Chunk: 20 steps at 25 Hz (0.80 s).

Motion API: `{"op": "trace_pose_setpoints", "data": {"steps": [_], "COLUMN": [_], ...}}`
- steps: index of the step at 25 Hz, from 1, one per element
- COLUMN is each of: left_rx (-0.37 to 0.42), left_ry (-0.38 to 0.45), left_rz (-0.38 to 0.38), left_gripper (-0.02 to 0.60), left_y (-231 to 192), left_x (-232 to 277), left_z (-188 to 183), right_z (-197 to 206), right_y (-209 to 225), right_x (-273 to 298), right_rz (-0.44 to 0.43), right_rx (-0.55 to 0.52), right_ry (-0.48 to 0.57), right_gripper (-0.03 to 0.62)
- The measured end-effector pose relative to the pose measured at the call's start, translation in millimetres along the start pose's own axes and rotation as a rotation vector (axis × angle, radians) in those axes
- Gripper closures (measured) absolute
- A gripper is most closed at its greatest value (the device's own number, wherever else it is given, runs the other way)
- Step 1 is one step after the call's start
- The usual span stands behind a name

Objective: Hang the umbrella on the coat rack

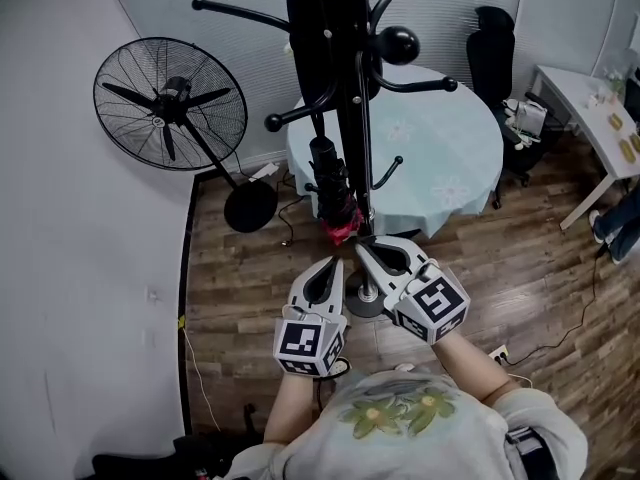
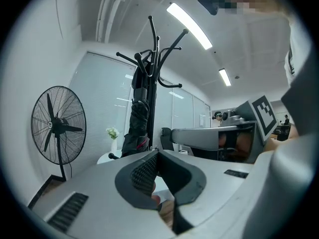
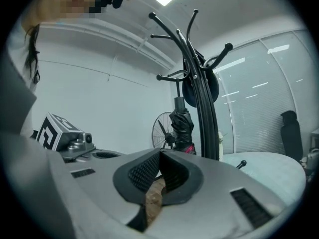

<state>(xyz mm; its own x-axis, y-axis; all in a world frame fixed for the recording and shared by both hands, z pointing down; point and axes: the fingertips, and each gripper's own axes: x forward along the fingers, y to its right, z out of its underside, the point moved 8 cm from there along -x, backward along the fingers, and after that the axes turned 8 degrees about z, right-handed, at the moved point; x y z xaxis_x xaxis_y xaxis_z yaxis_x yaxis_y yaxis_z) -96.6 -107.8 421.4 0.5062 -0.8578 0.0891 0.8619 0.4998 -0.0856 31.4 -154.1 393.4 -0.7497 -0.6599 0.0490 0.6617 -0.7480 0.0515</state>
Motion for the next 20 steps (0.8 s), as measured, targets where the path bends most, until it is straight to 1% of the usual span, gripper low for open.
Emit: {"op": "trace_pose_setpoints", "data": {"steps": [7,20], "left_rx": [-0.007,-0.01], "left_ry": [0.007,0.017], "left_rz": [0.008,0.044], "left_gripper": [0.579,0.578], "left_y": [6,20], "left_x": [3,7], "left_z": [0,-1], "right_z": [2,7], "right_y": [-2,2], "right_x": [-7,-25], "right_rz": [-0.011,0.012], "right_rx": [0.009,0.026], "right_ry": [0.0,-0.005], "right_gripper": [0.591,0.591]}}
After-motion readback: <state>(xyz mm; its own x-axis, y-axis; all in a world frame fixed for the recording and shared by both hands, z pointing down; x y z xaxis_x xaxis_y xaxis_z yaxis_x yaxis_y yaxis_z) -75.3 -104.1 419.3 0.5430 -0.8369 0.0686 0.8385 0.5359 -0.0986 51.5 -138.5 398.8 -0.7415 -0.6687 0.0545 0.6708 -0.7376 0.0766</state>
